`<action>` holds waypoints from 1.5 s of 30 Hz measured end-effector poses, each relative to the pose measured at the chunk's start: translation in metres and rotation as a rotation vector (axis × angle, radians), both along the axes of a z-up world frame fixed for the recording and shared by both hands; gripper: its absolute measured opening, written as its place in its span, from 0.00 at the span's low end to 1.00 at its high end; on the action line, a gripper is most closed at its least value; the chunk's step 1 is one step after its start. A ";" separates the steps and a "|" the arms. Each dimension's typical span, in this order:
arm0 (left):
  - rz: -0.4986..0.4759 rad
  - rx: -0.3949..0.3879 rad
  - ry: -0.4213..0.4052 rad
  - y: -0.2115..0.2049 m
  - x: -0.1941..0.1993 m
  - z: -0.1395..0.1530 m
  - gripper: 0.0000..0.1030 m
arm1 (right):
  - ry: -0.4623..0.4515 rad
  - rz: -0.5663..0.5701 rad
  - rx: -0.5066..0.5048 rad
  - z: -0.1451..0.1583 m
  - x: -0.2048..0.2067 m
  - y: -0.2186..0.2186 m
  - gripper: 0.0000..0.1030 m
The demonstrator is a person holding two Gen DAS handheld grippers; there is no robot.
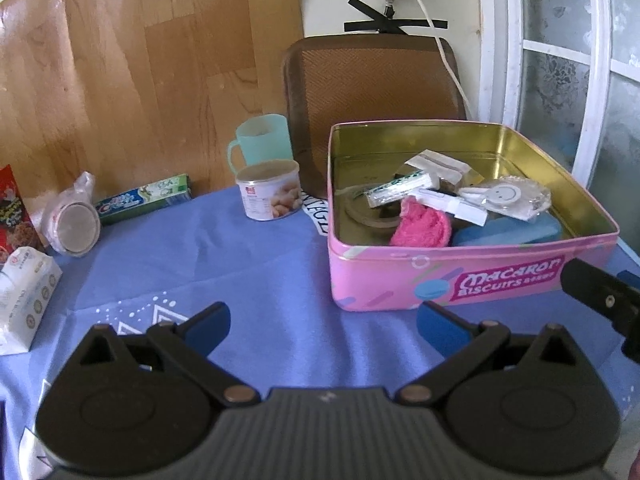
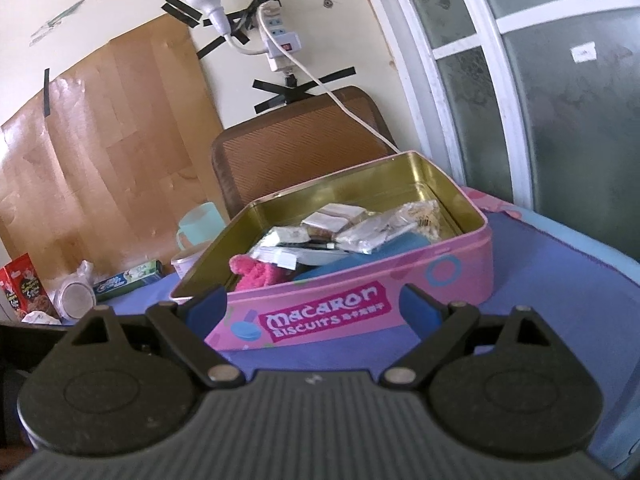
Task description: Organize soft objects
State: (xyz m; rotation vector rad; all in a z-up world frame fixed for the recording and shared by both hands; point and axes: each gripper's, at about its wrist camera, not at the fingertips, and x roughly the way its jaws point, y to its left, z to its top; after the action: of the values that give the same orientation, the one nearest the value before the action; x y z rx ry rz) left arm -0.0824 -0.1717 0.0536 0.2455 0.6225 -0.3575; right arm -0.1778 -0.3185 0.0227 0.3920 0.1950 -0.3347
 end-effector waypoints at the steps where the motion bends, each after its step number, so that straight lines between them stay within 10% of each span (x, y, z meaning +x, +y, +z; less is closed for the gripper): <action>1: 0.001 0.005 -0.004 0.000 -0.001 0.000 1.00 | 0.000 0.003 0.003 -0.001 0.000 0.000 0.92; 45: -0.054 0.088 0.070 -0.023 -0.015 -0.022 1.00 | -0.049 0.025 0.073 -0.008 -0.013 -0.008 0.92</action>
State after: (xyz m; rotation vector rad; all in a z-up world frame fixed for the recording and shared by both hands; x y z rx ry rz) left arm -0.0975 -0.1946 0.0313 0.3356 0.7022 -0.3922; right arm -0.1904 -0.3265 0.0144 0.4685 0.1648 -0.2933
